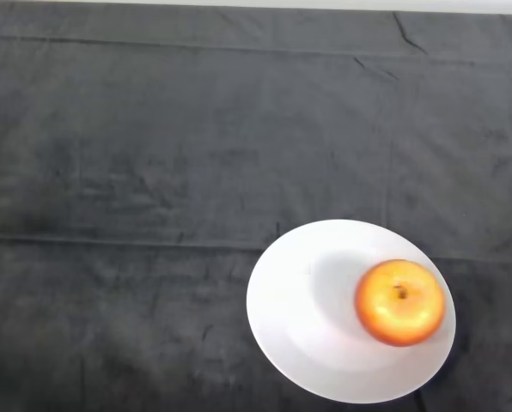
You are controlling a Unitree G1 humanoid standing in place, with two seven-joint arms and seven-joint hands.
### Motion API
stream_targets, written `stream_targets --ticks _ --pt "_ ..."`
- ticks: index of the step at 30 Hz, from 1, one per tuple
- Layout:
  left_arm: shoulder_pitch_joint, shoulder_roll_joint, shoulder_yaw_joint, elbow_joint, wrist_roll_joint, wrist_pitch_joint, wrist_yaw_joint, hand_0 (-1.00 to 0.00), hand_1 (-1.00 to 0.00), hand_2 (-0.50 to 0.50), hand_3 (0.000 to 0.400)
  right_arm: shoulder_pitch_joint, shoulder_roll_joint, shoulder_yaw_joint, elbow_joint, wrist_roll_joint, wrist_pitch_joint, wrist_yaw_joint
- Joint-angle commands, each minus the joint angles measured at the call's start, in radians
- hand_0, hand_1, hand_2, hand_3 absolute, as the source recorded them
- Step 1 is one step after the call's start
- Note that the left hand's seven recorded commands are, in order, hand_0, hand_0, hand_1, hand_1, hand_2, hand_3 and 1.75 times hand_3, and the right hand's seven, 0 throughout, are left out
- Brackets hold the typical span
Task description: Move the apple to the plate
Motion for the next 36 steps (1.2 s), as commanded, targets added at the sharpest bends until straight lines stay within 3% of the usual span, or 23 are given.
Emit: stream_targets --ticks 1,19,36 --pt "0.016 0.066 0.024 0.037 -0.012 -0.014 0.017 0.0 0.0 0.0 0.0 0.029 -0.005 -0.0103 0.021 0.0044 -0.003 0.0048" --pt "0.04 0.088 0.103 0.077 -0.012 0.015 0.136 0.0 0.0 0.0 0.0 0.025 -0.005 -0.0091 0.03 0.0036 -0.008 0.003" --pt "0.039 0.084 0.127 0.066 0.004 0.037 0.162 0.0 0.0 0.0 0.0 0.023 -0.005 -0.0084 0.034 0.0035 -0.01 0.0021"
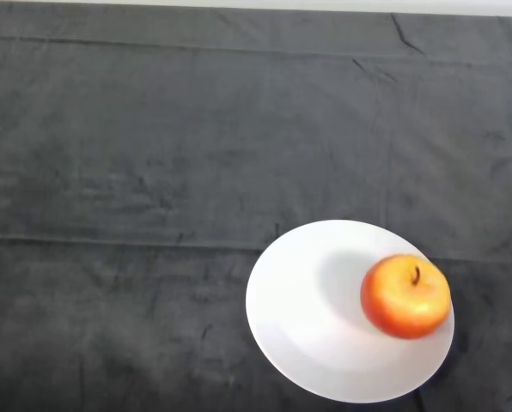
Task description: Move the apple to the plate
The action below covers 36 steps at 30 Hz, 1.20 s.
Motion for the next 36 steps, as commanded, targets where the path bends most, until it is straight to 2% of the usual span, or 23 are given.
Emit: stream_targets --ticks 1,36 --pt "0.033 0.058 0.02 0.027 0.005 0.015 0.003 0.0 0.0 0.0 0.0 0.023 -0.005 -0.0088 0.03 0.0039 -0.01 0.002" --pt "0.013 0.033 0.043 0.006 0.033 0.014 -0.003 0.0 0.0 0.0 0.0 0.022 -0.005 -0.0081 0.032 0.0044 -0.011 0.0014"
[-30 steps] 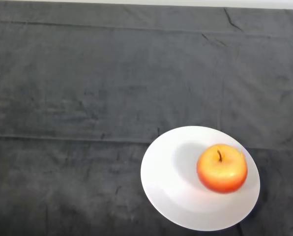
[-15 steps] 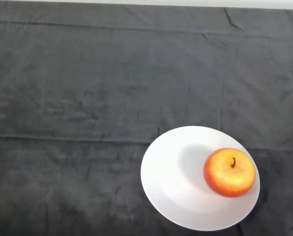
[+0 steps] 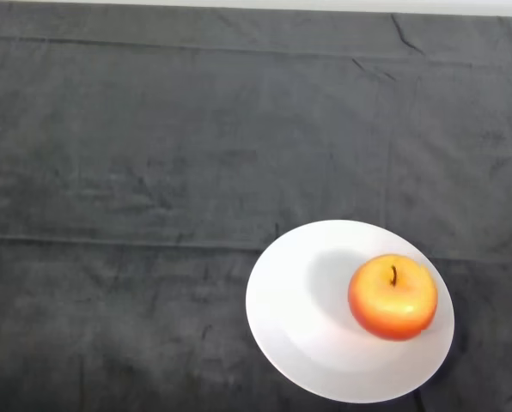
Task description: Move the apple to the plate
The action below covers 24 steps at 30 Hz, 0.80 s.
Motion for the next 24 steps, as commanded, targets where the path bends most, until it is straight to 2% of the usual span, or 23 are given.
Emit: stream_targets --ticks 1,24 --pt "0.013 0.033 0.035 0.006 0.025 0.013 -0.005 0.0 0.0 0.0 0.0 0.022 -0.005 -0.0081 0.031 0.0045 -0.011 0.0014" --pt "0.003 0.028 0.045 0.002 0.04 0.026 -0.008 0.0 0.0 0.0 0.0 0.022 -0.005 -0.0078 0.031 0.0048 -0.011 0.0013"
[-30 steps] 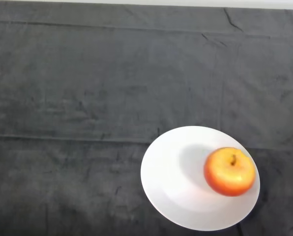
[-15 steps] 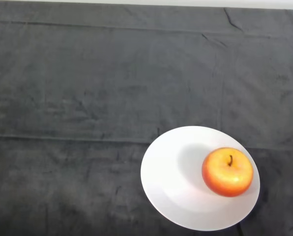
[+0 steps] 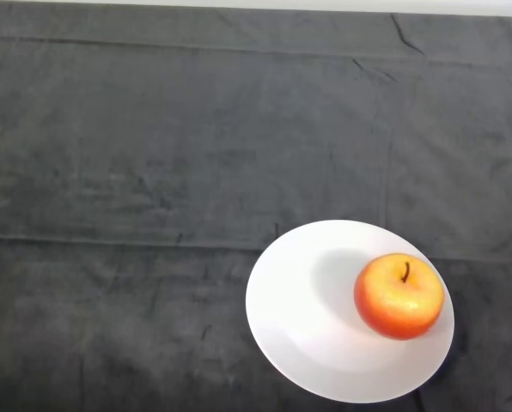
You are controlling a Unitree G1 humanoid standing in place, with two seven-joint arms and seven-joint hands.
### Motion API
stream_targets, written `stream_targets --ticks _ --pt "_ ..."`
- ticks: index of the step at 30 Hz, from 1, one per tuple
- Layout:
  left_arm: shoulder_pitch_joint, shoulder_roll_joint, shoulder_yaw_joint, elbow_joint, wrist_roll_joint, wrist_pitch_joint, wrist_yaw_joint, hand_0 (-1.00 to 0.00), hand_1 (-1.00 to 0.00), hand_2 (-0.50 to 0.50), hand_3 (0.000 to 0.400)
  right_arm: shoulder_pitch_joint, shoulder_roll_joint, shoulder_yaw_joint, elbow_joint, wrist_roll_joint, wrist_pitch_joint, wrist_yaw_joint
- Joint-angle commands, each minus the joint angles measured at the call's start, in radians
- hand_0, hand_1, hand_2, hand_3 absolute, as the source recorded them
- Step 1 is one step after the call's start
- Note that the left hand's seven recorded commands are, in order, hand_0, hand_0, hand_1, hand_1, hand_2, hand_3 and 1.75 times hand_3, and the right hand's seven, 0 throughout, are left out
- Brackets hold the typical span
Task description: Move the apple to the plate
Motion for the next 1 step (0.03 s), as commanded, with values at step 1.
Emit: stream_targets --ticks 1 --pt "0.003 0.028 0.018 0.001 0.017 0.015 -0.008 0.0 0.0 0.0 0.0 0.022 -0.005 -0.0078 0.031 0.0049 -0.009 0.0013"
